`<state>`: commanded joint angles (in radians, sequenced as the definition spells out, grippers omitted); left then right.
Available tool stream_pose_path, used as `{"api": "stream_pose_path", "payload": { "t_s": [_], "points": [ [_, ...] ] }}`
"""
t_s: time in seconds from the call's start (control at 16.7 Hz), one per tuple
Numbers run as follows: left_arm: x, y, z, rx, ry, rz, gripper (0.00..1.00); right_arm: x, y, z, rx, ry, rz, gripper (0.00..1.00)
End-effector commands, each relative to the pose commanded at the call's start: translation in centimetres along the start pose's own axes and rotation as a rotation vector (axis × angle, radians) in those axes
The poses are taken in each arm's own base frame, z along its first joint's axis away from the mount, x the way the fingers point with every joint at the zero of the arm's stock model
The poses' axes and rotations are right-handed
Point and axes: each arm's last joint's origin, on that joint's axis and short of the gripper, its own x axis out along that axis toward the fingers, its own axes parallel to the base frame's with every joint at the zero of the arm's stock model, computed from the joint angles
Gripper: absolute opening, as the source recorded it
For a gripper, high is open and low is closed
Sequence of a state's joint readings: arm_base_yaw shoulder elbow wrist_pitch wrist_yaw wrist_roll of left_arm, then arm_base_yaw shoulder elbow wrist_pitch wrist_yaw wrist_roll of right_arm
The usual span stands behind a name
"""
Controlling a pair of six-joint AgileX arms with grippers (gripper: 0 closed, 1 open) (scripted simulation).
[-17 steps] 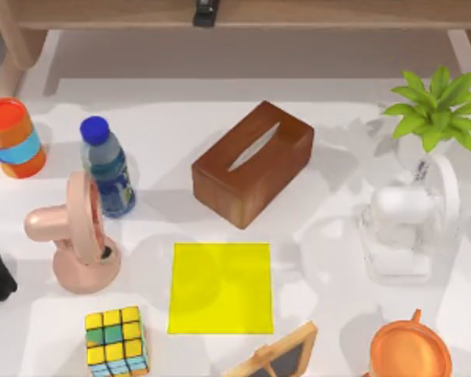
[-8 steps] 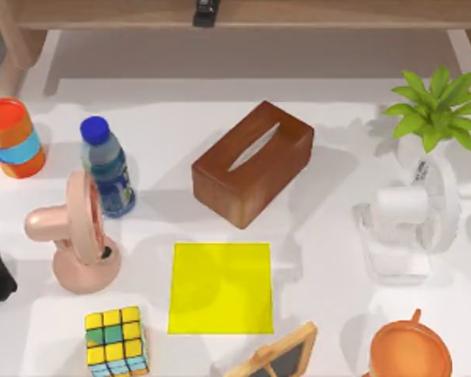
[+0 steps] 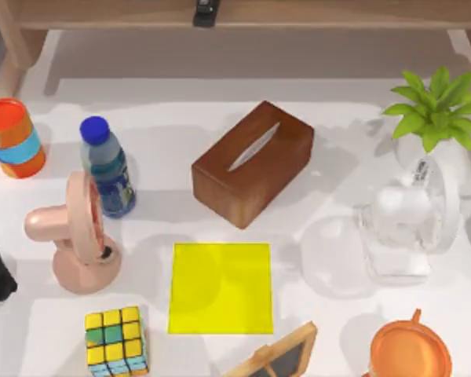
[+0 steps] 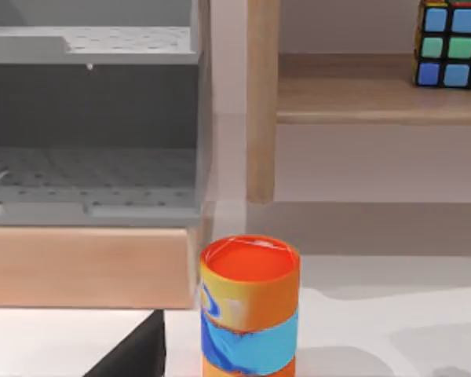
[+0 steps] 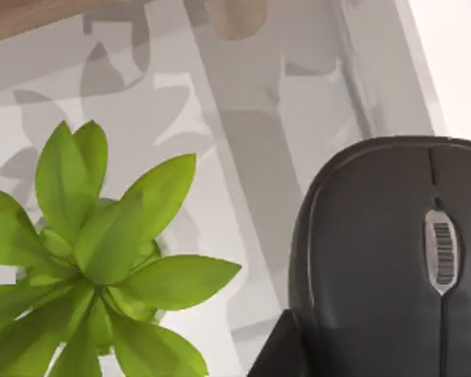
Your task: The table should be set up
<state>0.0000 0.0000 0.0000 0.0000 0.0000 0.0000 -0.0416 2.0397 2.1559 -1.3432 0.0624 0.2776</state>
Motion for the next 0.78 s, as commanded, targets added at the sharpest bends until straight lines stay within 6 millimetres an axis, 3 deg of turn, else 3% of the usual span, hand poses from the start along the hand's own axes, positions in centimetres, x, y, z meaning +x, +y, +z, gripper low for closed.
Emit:
{"api": "stream_pose_path", "payload": {
  "t_s": [0.36, 0.6, 0.78],
  "points": [
    [0.0, 0.0, 0.0, 0.0, 0.0, 0.0, 1.0, -0.5, 12.7, -7.3, -0.103, 0.037, 0.101, 0.0],
    [0.0, 0.0, 0.0, 0.0, 0.0, 0.0, 1.0, 0.9, 20.4, -14.3, -0.193, 0.101, 0.141, 0.0],
    [0.0, 0.0, 0.0, 0.0, 0.0, 0.0, 1.0, 2.6, 24.8, -20.0, -0.255, 0.153, 0.142, 0.0]
  ]
}}
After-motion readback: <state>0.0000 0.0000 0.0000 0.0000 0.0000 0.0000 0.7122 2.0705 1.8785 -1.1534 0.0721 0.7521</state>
